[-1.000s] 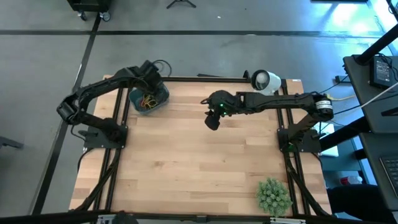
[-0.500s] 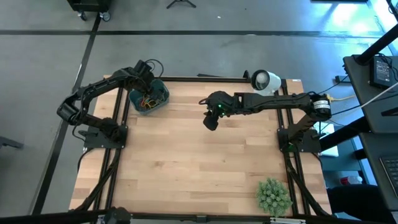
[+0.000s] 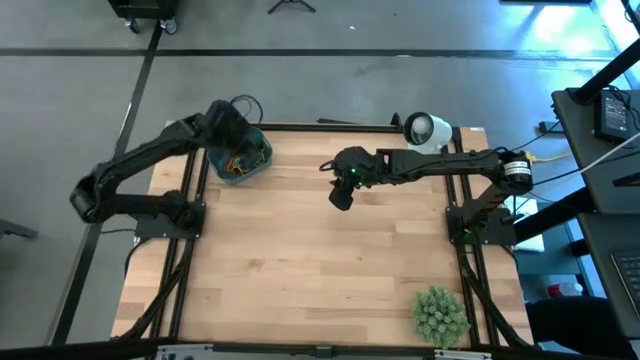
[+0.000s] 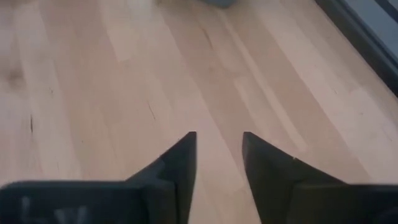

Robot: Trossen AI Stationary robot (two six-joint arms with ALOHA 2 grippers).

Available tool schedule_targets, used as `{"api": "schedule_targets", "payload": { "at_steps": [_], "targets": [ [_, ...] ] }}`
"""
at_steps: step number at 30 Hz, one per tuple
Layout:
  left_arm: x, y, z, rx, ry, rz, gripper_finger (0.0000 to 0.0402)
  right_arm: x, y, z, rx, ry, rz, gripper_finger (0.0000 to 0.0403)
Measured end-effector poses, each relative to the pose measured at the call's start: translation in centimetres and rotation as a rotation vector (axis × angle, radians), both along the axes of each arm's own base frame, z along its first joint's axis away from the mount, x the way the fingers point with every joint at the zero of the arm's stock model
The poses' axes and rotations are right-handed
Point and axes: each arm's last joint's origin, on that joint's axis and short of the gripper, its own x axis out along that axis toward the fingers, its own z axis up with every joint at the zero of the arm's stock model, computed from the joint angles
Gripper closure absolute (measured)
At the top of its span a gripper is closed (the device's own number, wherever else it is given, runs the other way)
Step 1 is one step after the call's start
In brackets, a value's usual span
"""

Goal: Pick and place rubber bands into bin
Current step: Return to Home Position

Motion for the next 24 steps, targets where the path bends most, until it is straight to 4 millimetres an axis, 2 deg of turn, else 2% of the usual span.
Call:
{"api": "schedule_targets", "payload": {
  "at_steps": [4, 6, 8, 11, 14, 19, 24],
  "targets": [
    [1.4, -3.3, 1.1, 0.062, -0.035, -0.16, 0.0285, -0.2, 0.1, -0.2, -0.013, 0.036, 0.022, 0.0323],
    [2.4, -4.7, 1.2, 0.093, -0.034, -0.22, 0.0306, -0.4, 0.5, -0.3, -0.029, 0.074, 0.056, 0.037],
    [3.5, -5.9, 1.0, 0.122, -0.07, -0.26, 0.0335, -0.9, 1.0, -0.5, -0.044, 0.134, 0.095, 0.0392],
    [5.0, -7.8, -0.1, 0.156, -0.144, -0.341, 0.0385, -1.6, 1.7, -0.7, -0.043, 0.211, 0.129, 0.0392],
    [5.6, -9.4, -1.5, 0.195, -0.182, -0.397, 0.0397, -2.6, 2.3, -1.1, -0.05, 0.198, 0.149, 0.0399],
    [4.9, -11.6, -3.3, 0.235, -0.223, -0.444, 0.0399, -5.4, 3.7, -2.9, -0.019, 0.053, 0.141, 0.0399],
    [2.9, -12.8, -4.5, 0.293, -0.361, -0.479, 0.0399, -8.6, 4.1, -3.9, 0.052, -0.079, 0.098, 0.0399]
  ]
}}
